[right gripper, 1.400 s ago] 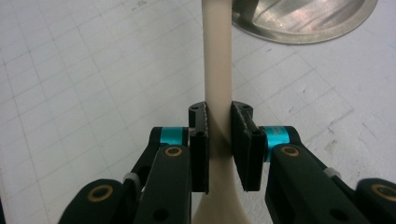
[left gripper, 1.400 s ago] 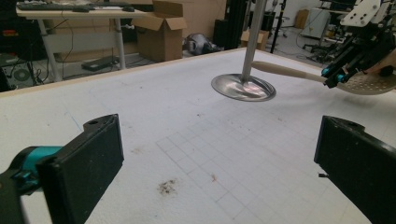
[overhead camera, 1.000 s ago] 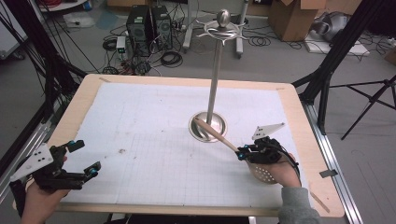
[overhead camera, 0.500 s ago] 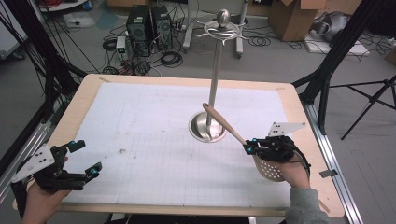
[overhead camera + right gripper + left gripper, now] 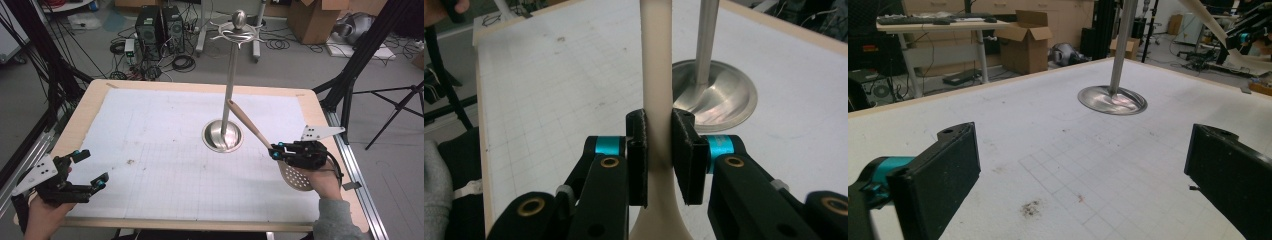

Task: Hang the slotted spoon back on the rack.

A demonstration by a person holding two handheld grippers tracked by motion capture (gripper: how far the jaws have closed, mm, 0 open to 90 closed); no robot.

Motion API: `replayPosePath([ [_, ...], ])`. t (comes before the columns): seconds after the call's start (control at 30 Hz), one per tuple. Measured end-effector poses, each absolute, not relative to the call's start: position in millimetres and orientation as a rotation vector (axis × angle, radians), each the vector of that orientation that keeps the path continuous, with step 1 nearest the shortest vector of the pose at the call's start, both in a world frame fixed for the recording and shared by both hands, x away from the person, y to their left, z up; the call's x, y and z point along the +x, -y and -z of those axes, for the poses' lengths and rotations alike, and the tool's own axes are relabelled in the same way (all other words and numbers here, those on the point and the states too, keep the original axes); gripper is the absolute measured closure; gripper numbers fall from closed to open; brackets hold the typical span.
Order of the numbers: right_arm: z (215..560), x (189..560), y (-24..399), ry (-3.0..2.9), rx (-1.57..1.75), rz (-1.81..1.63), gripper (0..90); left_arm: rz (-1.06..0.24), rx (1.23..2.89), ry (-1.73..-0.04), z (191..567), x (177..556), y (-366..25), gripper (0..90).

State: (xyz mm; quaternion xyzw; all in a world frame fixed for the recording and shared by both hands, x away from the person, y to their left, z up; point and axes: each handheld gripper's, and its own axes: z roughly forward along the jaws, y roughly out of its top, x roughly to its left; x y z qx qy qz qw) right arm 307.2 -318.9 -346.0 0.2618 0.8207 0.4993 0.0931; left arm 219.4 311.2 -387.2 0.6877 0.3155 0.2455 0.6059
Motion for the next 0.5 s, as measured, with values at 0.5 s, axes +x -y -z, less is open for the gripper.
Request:
replayPosePath([
  [0.5, 335.4, 306.1, 341.6, -2.337, 0.781, -1.562, 78.3, -0.555, 1.574, -0.728, 386.0, 219.1, -312.3, 1.7],
])
